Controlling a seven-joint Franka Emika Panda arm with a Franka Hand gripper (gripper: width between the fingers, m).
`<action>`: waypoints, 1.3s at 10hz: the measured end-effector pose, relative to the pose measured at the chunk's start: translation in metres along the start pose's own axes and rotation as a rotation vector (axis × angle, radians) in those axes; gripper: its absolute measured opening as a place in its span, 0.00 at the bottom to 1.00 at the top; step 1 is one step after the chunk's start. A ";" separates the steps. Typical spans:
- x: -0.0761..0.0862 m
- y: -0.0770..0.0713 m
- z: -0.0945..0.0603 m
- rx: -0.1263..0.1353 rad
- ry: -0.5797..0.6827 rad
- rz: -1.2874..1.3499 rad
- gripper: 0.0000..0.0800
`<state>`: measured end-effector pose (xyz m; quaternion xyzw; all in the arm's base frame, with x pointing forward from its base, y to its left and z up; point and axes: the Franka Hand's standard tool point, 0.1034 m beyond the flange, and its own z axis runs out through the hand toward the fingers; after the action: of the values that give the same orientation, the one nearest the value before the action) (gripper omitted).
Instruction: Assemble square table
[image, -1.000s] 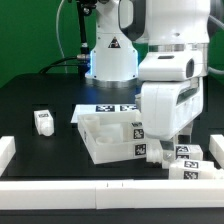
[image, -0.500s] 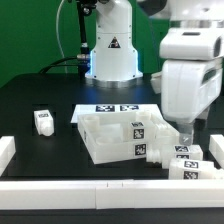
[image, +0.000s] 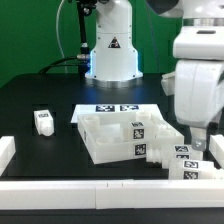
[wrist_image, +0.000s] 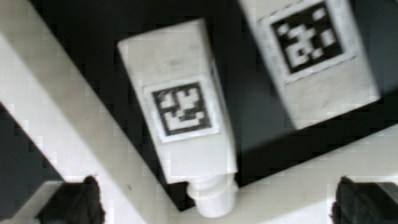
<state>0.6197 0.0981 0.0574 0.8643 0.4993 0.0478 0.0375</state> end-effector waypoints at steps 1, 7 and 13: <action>-0.001 0.001 0.007 0.001 0.002 0.002 0.81; -0.007 -0.011 0.036 0.030 -0.008 0.003 0.81; -0.011 -0.019 0.048 0.047 -0.018 0.002 0.78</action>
Offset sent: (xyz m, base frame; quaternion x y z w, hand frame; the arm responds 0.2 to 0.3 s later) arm 0.0030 0.0073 -0.0149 0.0051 0.0172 0.0168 0.9997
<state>0.6038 0.0971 0.0067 0.8659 0.4989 0.0284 0.0217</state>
